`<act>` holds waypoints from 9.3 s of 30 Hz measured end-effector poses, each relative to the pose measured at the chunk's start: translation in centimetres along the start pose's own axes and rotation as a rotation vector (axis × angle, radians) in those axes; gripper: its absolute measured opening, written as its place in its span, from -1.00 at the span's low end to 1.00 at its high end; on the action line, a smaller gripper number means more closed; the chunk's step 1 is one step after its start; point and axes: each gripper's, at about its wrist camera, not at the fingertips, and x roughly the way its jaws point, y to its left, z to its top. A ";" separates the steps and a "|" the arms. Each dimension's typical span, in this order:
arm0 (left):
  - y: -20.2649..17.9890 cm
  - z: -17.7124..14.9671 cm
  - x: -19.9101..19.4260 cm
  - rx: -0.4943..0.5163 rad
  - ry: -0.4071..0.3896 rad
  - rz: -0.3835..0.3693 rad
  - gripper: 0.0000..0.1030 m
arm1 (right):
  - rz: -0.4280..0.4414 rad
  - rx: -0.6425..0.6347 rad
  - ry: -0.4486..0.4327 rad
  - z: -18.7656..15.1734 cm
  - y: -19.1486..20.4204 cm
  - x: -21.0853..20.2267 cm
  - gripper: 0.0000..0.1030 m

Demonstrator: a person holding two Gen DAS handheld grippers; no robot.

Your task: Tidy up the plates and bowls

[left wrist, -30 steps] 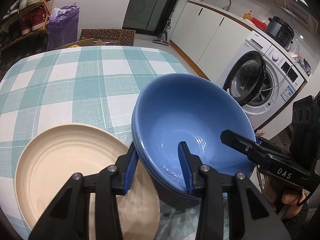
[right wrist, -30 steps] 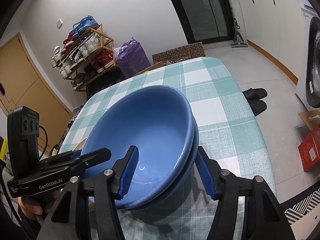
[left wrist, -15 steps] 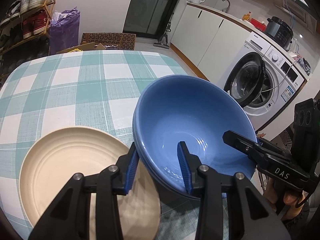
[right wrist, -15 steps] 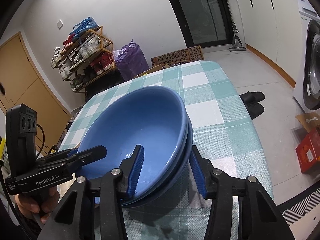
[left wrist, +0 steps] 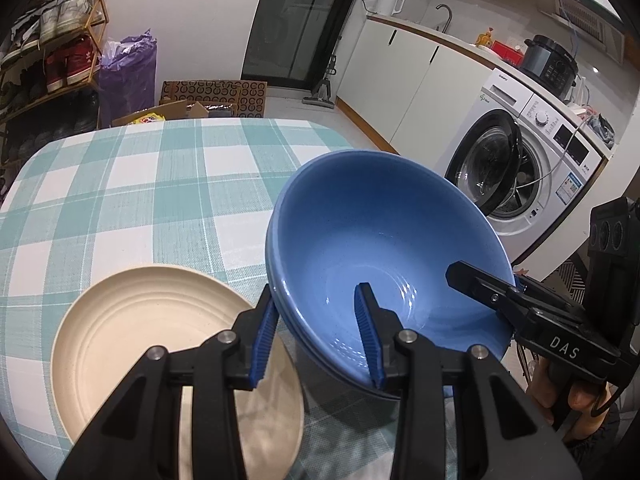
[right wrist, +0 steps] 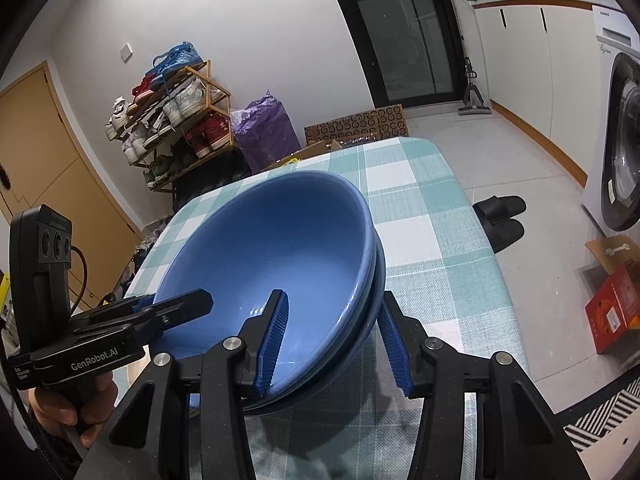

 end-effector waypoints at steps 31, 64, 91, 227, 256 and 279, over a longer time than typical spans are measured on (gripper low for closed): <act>1.0 -0.8 -7.7 -0.013 -0.110 0.043 -0.28 | 0.052 -0.101 -0.081 0.4 7.1 -5.7 -0.09; 9.9 -4.2 -10.6 -0.129 -0.115 0.170 -0.28 | 0.163 -0.187 0.044 -1.3 15.4 1.6 -0.09; 12.5 -4.1 -7.6 -0.148 -0.066 0.202 -0.28 | 0.149 -0.175 0.127 -1.9 15.5 5.8 -0.09; 10.8 -16.0 -14.1 0.044 -0.494 0.445 1.00 | 0.196 -0.425 -0.275 -13.2 13.8 -2.6 0.99; 10.4 -16.3 -14.4 0.053 -0.510 0.451 1.00 | 0.189 -0.437 -0.328 -13.8 14.1 -3.5 0.99; 10.4 -16.1 -14.5 0.050 -0.508 0.449 1.00 | 0.190 -0.438 -0.329 -13.8 14.0 -3.6 0.99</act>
